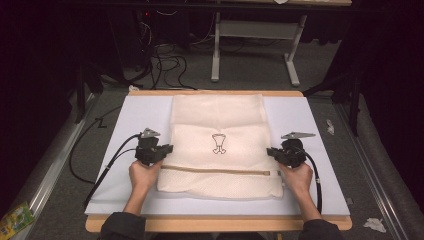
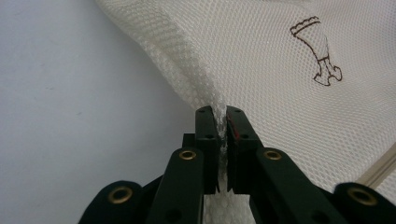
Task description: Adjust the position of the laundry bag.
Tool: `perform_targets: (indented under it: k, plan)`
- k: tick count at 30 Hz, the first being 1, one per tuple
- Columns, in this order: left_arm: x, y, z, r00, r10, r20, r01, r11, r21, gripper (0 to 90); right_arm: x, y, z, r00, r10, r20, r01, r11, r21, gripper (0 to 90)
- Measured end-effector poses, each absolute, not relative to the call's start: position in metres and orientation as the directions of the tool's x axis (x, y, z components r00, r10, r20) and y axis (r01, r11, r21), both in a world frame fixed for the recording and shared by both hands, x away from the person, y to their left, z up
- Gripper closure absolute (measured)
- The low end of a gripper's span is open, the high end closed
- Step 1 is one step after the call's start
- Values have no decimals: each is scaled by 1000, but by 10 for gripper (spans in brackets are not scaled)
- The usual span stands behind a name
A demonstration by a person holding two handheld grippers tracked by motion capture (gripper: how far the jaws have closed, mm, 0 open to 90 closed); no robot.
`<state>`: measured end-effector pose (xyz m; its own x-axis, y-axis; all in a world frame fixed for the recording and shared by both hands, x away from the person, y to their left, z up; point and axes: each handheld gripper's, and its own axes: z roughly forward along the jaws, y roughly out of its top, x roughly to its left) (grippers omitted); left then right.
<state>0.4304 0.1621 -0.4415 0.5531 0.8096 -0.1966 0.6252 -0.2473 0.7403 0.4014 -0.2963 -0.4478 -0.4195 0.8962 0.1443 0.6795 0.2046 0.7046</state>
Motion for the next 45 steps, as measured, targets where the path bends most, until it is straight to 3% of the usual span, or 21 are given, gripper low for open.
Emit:
perform_targets:
  k: [9,22,35,40,45]
  plan:
    - [427,177,-445,525,829,-194,635,-229,738,843,404,-281,-451,-435,888,152,676,210,706,868]
    - [427,174,-457,505,855,-117,636,-277,720,780,404,-273,-459,-426,895,129,682,224,696,825]
    - [414,170,-458,483,875,-26,574,-293,765,438,398,-276,-466,-398,910,117,666,198,720,531]
    - [402,174,-453,487,873,0,541,-302,785,395,389,-281,-460,-364,928,84,626,177,759,424]
    - [396,178,-448,497,868,0,529,-303,793,382,381,-286,-456,-364,927,93,612,163,774,443]
